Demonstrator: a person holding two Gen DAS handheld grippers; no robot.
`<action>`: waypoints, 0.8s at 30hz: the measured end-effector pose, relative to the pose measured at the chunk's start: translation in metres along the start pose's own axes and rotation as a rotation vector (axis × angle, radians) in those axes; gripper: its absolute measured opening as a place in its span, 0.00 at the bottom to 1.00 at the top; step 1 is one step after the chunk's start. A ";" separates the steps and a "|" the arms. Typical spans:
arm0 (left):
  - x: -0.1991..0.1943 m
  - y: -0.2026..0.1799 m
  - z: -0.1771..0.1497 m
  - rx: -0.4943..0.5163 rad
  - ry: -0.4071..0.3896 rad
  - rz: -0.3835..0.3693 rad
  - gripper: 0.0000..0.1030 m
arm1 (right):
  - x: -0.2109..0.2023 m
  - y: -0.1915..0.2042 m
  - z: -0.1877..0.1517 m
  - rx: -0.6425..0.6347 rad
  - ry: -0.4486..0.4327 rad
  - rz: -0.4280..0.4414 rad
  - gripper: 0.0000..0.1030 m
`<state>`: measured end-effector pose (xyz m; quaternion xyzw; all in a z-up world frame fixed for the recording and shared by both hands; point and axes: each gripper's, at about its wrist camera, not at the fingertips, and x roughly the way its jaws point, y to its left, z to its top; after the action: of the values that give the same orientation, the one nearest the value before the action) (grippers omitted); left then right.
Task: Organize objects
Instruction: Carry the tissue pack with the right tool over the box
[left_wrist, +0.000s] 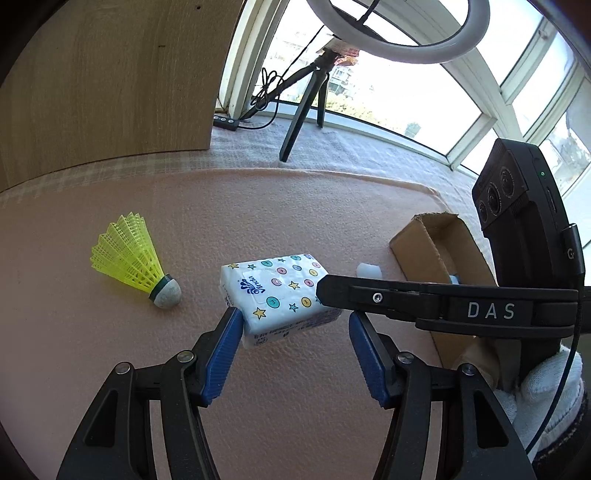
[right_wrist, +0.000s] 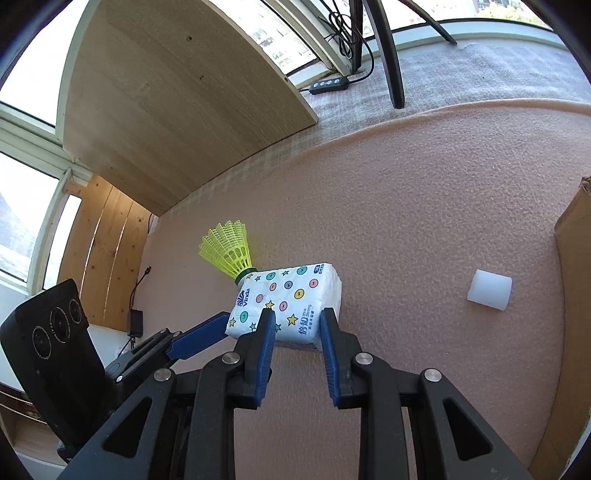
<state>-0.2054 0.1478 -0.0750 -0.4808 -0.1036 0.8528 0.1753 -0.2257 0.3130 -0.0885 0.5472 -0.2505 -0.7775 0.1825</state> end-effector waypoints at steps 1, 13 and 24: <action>-0.003 -0.008 0.000 0.014 -0.006 -0.005 0.61 | -0.007 -0.001 -0.002 0.003 -0.013 -0.001 0.22; -0.007 -0.114 -0.002 0.171 -0.023 -0.132 0.61 | -0.108 -0.030 -0.037 0.037 -0.175 -0.054 0.22; 0.018 -0.211 -0.023 0.302 0.022 -0.240 0.61 | -0.181 -0.090 -0.074 0.122 -0.258 -0.131 0.22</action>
<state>-0.1523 0.3486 -0.0280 -0.4425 -0.0292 0.8264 0.3469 -0.0964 0.4728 -0.0245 0.4682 -0.2822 -0.8349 0.0641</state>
